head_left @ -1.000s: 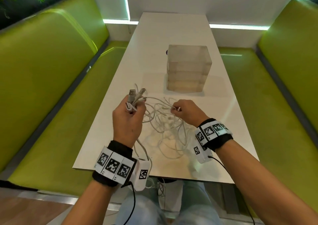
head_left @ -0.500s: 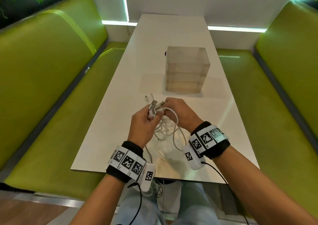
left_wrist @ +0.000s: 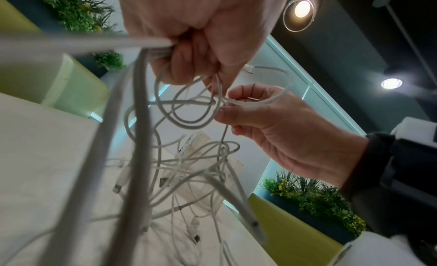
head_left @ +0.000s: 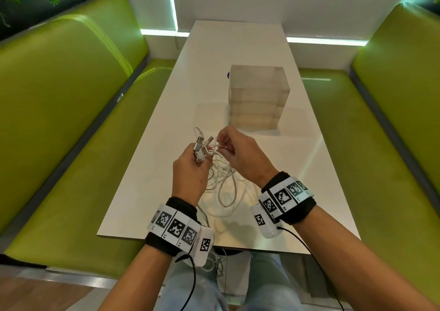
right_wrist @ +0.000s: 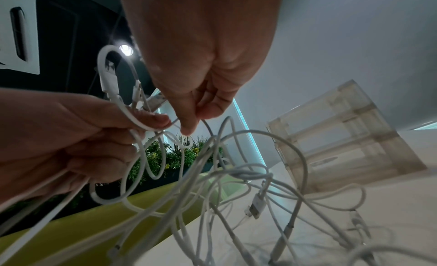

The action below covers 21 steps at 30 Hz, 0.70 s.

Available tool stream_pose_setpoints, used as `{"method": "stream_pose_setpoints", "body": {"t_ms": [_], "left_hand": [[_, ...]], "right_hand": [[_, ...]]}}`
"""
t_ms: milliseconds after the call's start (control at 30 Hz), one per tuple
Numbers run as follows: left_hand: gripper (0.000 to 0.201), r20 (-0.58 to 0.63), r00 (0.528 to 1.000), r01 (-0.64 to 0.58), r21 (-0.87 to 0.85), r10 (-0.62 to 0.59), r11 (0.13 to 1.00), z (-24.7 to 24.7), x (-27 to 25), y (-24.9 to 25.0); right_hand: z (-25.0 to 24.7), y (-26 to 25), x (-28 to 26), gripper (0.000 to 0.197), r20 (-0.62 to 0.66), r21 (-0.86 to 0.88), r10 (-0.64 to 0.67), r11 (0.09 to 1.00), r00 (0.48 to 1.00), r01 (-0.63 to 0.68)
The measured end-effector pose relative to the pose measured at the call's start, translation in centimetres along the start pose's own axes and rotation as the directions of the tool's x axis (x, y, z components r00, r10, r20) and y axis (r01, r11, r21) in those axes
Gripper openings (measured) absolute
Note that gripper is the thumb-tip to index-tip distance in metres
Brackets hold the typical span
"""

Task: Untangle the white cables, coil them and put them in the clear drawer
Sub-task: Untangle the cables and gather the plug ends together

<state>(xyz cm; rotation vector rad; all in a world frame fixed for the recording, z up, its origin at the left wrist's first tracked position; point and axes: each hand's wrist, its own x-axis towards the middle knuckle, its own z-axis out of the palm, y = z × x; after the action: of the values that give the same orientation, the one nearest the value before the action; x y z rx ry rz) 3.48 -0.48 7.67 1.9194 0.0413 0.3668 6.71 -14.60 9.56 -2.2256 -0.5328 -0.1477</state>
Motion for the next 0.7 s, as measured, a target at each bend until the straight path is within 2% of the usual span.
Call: {"method": "stream_pose_setpoints", "body": {"t_ms": [100, 200, 267, 367, 467, 567, 633, 700], "left_hand": [[0.009, 0.014, 1.0, 0.007, 0.04, -0.008, 0.999, -0.2, 0.1, -0.3], [0.009, 0.084, 0.996, 0.008, 0.057, -0.013, 0.998, -0.4, 0.1, 0.0], [0.016, 0.119, 0.993, 0.004, 0.026, -0.007, 1.0, -0.5, -0.1, 0.7], [0.036, 0.082, 0.997, -0.014, -0.019, 0.016, 1.0, -0.6, -0.2, 1.5], [0.029, 0.033, 0.999, -0.023, -0.006, 0.023, 1.0, -0.8, -0.3, 1.3], [0.016, -0.06, 0.998, -0.028, -0.043, 0.026, 0.999, -1.7, -0.2, 1.1], [0.02, -0.137, 0.99, -0.028, -0.082, 0.017, 0.996, -2.7, 0.4, 1.2], [0.024, -0.142, 0.99, -0.023, -0.108, 0.008, 0.994, -3.5, 1.0, 1.4]], "right_hand": [[-0.1, 0.0, 0.0, 0.016, 0.021, 0.0, -0.011, 1.0, 1.0, 0.011], [0.0, 0.0, 0.0, 0.016, 0.037, -0.014, -0.037, 0.999, 0.999, 0.038], [0.2, 0.6, 0.2, 0.016, 0.04, -0.037, -0.03, 0.999, 0.999, 0.031], [1.0, 2.6, 0.7, 0.009, 0.054, -0.168, -0.052, 0.984, 0.997, 0.06], [1.7, 3.9, 1.0, 0.006, 0.094, -0.288, -0.042, 0.955, 0.995, 0.067], [1.8, 4.6, 1.0, 0.011, 0.185, -0.327, -0.008, 0.942, 0.983, 0.069], [1.6, 5.2, 0.7, 0.02, 0.234, -0.34, 0.028, 0.939, 0.972, 0.054], [1.3, 5.7, 0.4, 0.02, 0.185, -0.325, 0.056, 0.946, 0.981, 0.007]]}}
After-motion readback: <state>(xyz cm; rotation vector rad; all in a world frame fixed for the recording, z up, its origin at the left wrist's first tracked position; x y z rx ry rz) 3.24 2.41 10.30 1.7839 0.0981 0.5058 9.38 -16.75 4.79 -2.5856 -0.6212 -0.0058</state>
